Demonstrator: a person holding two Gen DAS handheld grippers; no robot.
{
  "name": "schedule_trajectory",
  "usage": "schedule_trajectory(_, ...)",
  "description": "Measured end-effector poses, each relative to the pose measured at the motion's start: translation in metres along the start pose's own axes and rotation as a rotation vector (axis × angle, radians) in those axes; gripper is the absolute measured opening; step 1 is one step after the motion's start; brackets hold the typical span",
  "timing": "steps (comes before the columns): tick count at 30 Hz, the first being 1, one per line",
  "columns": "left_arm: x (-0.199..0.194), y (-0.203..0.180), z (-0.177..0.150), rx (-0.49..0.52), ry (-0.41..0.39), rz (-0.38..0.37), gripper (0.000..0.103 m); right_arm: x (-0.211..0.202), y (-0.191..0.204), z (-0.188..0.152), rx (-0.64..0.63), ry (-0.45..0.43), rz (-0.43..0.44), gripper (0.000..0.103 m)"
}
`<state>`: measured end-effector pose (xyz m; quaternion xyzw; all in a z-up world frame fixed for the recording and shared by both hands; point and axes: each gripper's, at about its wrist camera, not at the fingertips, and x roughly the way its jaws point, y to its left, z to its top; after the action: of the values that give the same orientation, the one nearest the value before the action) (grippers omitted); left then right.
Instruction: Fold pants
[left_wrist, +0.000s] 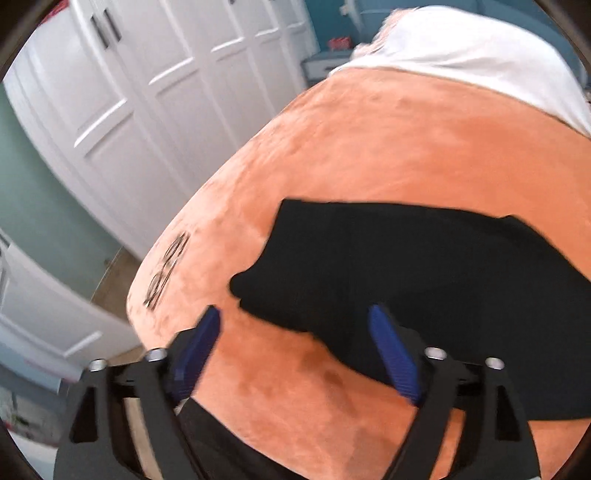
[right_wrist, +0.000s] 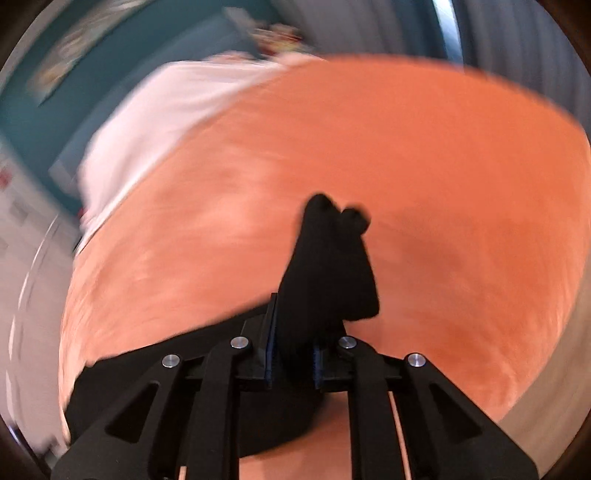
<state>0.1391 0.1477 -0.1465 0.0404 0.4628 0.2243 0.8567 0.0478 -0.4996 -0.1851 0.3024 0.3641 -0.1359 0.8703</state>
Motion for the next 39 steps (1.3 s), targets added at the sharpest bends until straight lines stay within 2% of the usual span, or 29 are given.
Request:
schedule_trajectory(2, -0.004, -0.011, -0.001, 0.018, 0.001, -0.064, 0.086, -0.01, 0.067, -0.007, -0.14, -0.003, 0.099, 0.014)
schedule_trajectory(4, -0.002, -0.027, -0.004, 0.046, 0.017, -0.099, 0.086, -0.005, 0.122, -0.022, -0.235, 0.039, 0.193, 0.014)
schedule_trajectory(6, 0.001, -0.044, -0.011, 0.066, 0.023, -0.131, 0.086, 0.014, 0.18, -0.055, -0.347, 0.126, 0.273, 0.017)
schedule_trajectory(7, 0.003, -0.053, -0.014, 0.082, 0.026, -0.146, 0.086, 0.026, 0.202, -0.074, -0.392, 0.173, 0.299, 0.022)
schedule_trajectory(8, 0.007, -0.057, -0.016, 0.091, 0.032, -0.142, 0.086, 0.046, 0.226, -0.101, -0.457, 0.257, 0.328, 0.025)
schedule_trajectory(9, 0.009, -0.062, -0.019, 0.095, 0.045, -0.133, 0.086, 0.063, 0.243, -0.126, -0.517, 0.323, 0.333, 0.034)
schedule_trajectory(11, 0.008, -0.066, -0.025, 0.097, 0.065, -0.154, 0.086, 0.088, 0.264, -0.177, -0.626, 0.436, 0.295, 0.035)
schedule_trajectory(12, 0.009, -0.062, -0.026, 0.102, 0.069, -0.163, 0.086, 0.088, 0.267, -0.19, -0.65, 0.441, 0.272, 0.037)
schedule_trajectory(13, 0.009, -0.06, -0.027, 0.114, 0.062, -0.17, 0.086, 0.079, 0.267, -0.196, -0.663, 0.409, 0.261, 0.036)
schedule_trajectory(14, 0.007, -0.059, -0.029, 0.133, 0.043, -0.163, 0.086, 0.06, 0.26, -0.194, -0.637, 0.377, 0.298, 0.047)
schedule_trajectory(15, 0.006, -0.057, -0.031, 0.149, 0.027, -0.15, 0.086, 0.051, 0.254, -0.19, -0.609, 0.361, 0.311, 0.064)
schedule_trajectory(16, 0.008, -0.057, -0.034, 0.166, 0.018, -0.139, 0.086, 0.037, 0.244, -0.186, -0.568, 0.328, 0.312, 0.077)
schedule_trajectory(17, 0.011, -0.056, -0.033, 0.171, 0.02, -0.138, 0.086, 0.024, 0.233, -0.181, -0.53, 0.286, 0.303, 0.078)
schedule_trajectory(19, 0.017, -0.055, -0.036, 0.163, 0.047, -0.153, 0.086, 0.015, 0.223, -0.18, -0.527, 0.277, 0.293, 0.078)
schedule_trajectory(22, 0.02, -0.053, -0.04, 0.132, 0.09, -0.202, 0.086, 0.014, 0.23, -0.188, -0.598, 0.279, 0.253, 0.078)
schedule_trajectory(24, 0.016, -0.051, -0.044, 0.15, 0.077, -0.211, 0.086, 0.016, 0.249, -0.199, -0.661, 0.276, 0.261, 0.077)
schedule_trajectory(27, 0.012, -0.047, -0.049, 0.202, 0.054, -0.18, 0.086, 0.036, 0.281, -0.216, -0.775, 0.267, 0.236, 0.076)
schedule_trajectory(29, 0.012, -0.04, -0.053, 0.216, 0.046, -0.169, 0.086, 0.058, 0.293, -0.229, -0.833, 0.303, 0.212, 0.059)
schedule_trajectory(30, 0.013, -0.036, -0.054, 0.215, 0.05, -0.169, 0.086, 0.068, 0.296, -0.235, -0.85, 0.332, 0.196, 0.043)
schedule_trajectory(31, 0.014, -0.033, -0.055, 0.212, 0.054, -0.173, 0.086, 0.074, 0.297, -0.235, -0.853, 0.326, 0.166, 0.032)
schedule_trajectory(33, 0.018, -0.024, -0.057, 0.2, 0.065, -0.182, 0.086, 0.076, 0.297, -0.225, -0.79, 0.336, 0.182, 0.013)
schedule_trajectory(35, 0.023, -0.015, -0.057, 0.183, 0.074, -0.179, 0.086, 0.062, 0.301, -0.207, -0.692, 0.313, 0.198, 0.013)
schedule_trajectory(37, 0.026, -0.01, -0.056, 0.17, 0.073, -0.184, 0.086, 0.043, 0.317, -0.198, -0.669, 0.271, 0.23, 0.013)
schedule_trajectory(39, 0.03, -0.003, -0.055, 0.156, 0.081, -0.182, 0.086, 0.039, 0.331, -0.2, -0.661, 0.282, 0.277, 0.014)
